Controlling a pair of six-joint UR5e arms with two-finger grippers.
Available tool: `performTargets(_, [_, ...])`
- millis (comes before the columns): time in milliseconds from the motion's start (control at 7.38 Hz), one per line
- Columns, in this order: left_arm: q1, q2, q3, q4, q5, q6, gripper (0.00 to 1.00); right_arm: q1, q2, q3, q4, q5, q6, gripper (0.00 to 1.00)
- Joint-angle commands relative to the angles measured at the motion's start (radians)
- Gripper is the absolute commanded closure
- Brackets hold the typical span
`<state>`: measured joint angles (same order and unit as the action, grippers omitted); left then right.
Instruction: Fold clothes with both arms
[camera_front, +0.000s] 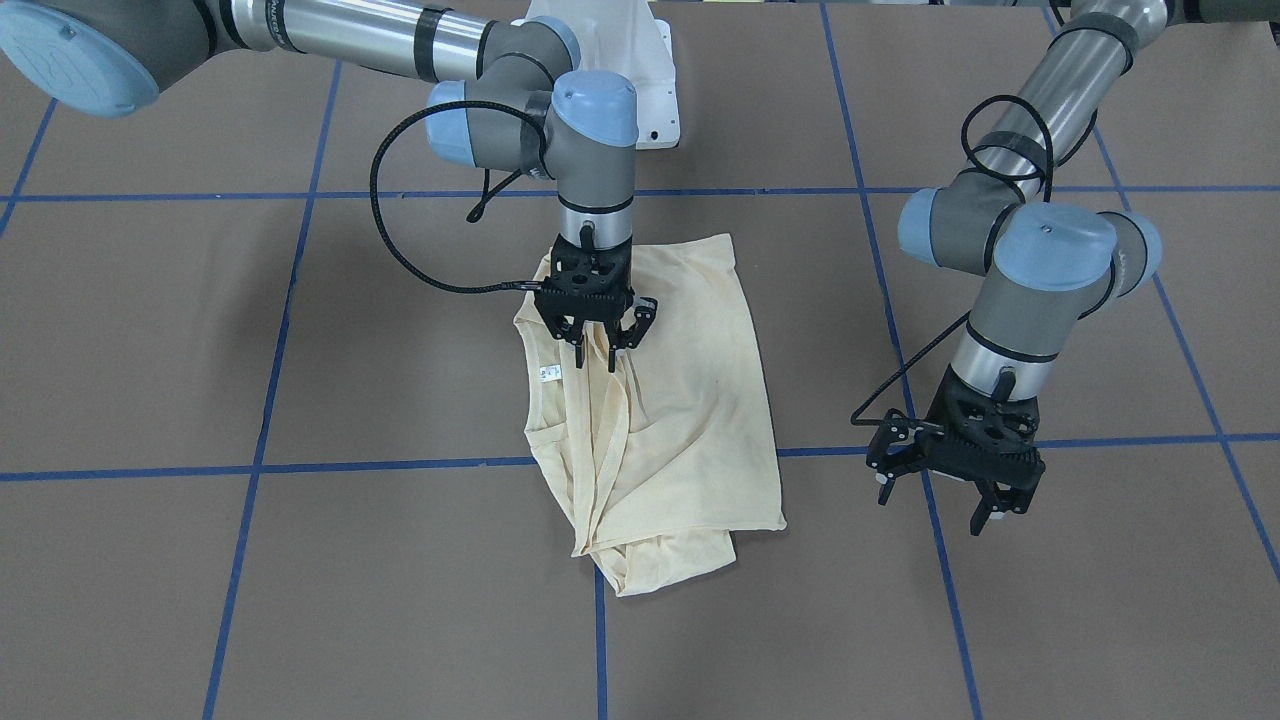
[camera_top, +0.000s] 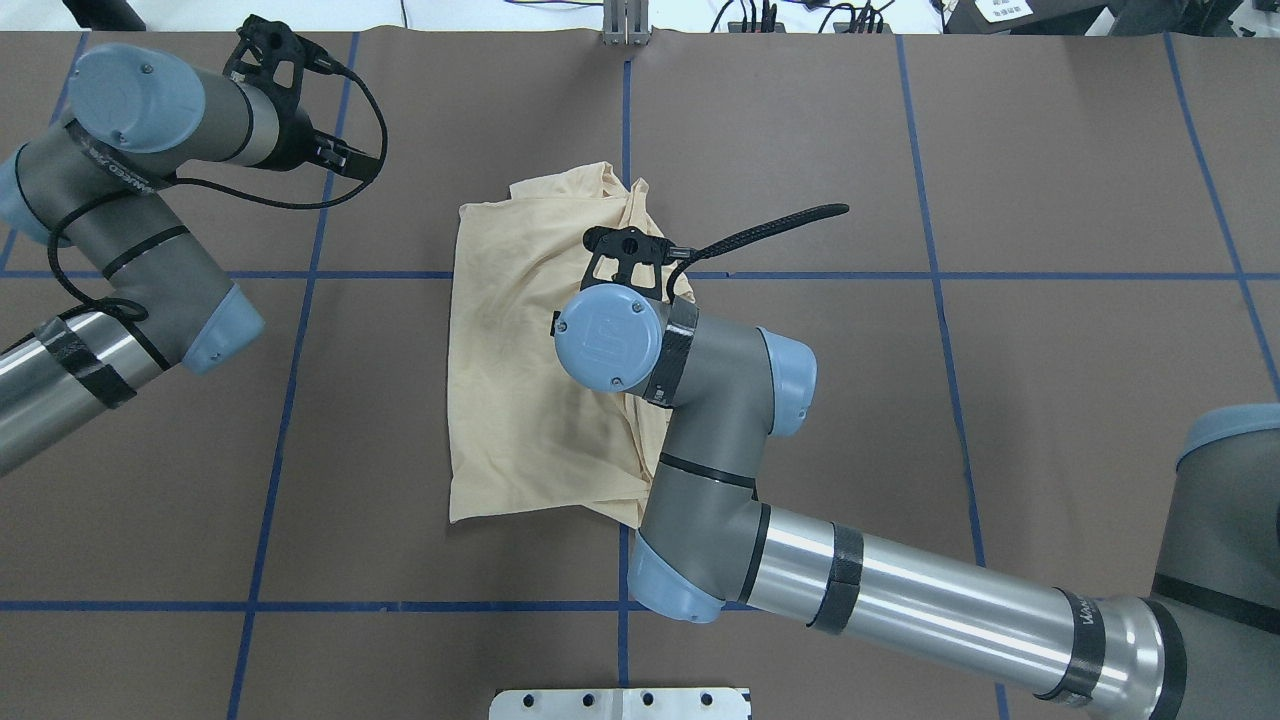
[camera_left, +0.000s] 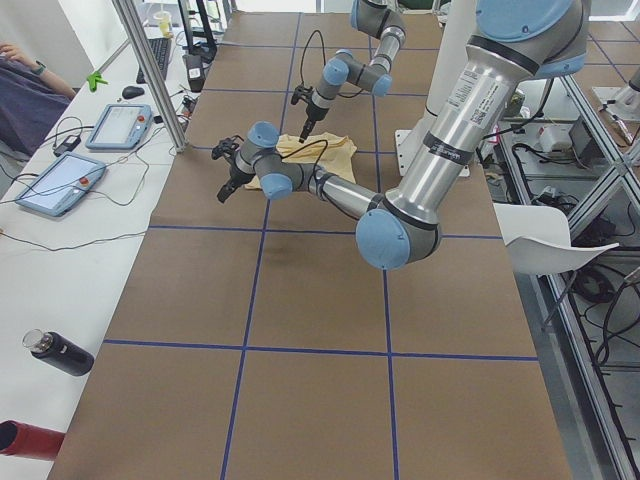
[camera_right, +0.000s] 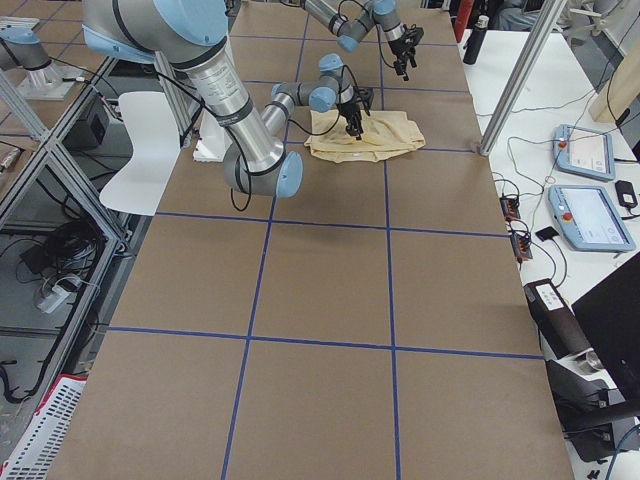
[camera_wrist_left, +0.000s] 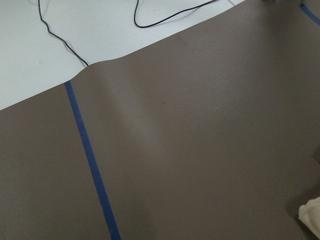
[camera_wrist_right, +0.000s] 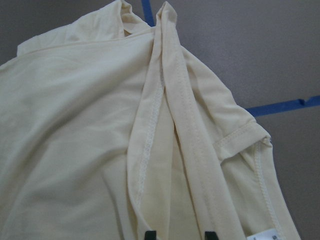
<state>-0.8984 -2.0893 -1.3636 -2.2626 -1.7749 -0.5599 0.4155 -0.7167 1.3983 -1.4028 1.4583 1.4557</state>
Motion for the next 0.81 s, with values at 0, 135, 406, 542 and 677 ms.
performTargets(0, [-0.001,0.0,0.001,0.0,0.0,0.0,0.0,0.0,0.014,-0.028,0.039,0.001,-0.02,0.56])
performTargets(135, [0.001,0.0,0.001,0.0,0.0,0.002,0.0,0.0,0.019,-0.041,0.039,0.001,-0.021,0.56])
performTargets(406, [0.001,0.0,0.001,0.0,0.0,0.002,0.0,-0.001,0.022,-0.048,0.038,-0.001,-0.044,1.0])
performTargets(542, [0.001,0.0,0.001,0.0,0.0,0.002,0.0,-0.001,0.022,-0.048,0.038,-0.001,-0.046,1.0])
performTargets(677, [0.001,0.0,0.001,0.0,0.0,0.002,0.0,0.0,0.023,-0.047,0.039,-0.001,-0.054,1.0])
